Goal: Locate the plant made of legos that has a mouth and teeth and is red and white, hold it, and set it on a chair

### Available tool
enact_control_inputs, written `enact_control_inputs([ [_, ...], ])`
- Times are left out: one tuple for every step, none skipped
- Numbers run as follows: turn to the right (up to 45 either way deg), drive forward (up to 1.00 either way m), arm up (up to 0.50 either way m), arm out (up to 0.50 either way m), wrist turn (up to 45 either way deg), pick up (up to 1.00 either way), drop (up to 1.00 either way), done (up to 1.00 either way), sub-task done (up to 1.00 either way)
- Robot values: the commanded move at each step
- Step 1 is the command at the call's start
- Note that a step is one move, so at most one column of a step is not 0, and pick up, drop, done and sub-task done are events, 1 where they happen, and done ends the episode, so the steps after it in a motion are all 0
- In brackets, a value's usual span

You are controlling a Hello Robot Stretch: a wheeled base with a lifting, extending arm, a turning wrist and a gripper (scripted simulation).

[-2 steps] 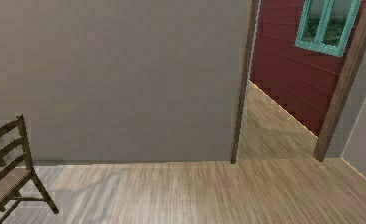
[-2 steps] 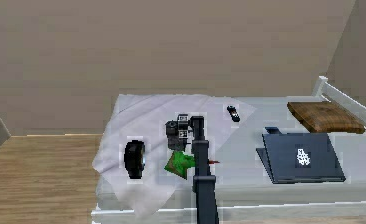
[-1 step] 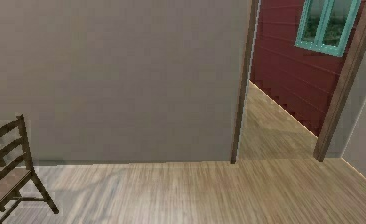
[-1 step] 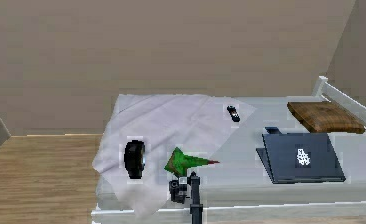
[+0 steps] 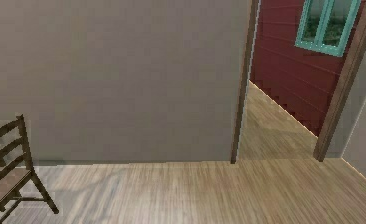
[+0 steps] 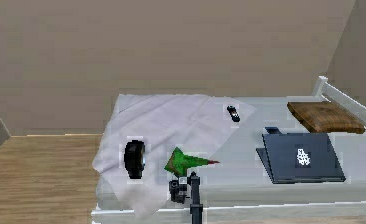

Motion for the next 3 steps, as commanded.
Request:
enact_control_inputs([
  [0.0, 0.00, 0.10, 0.00, 0.0, 0.00, 0.00, 0.00, 0.00],
  [0.0, 0.00, 0.44, 0.00, 0.0, 0.00, 0.00, 0.00, 0.00],
  [0.0, 0.00, 0.00, 0.00, -45.0, 0.00, 0.00, 0.00, 0.00],
])
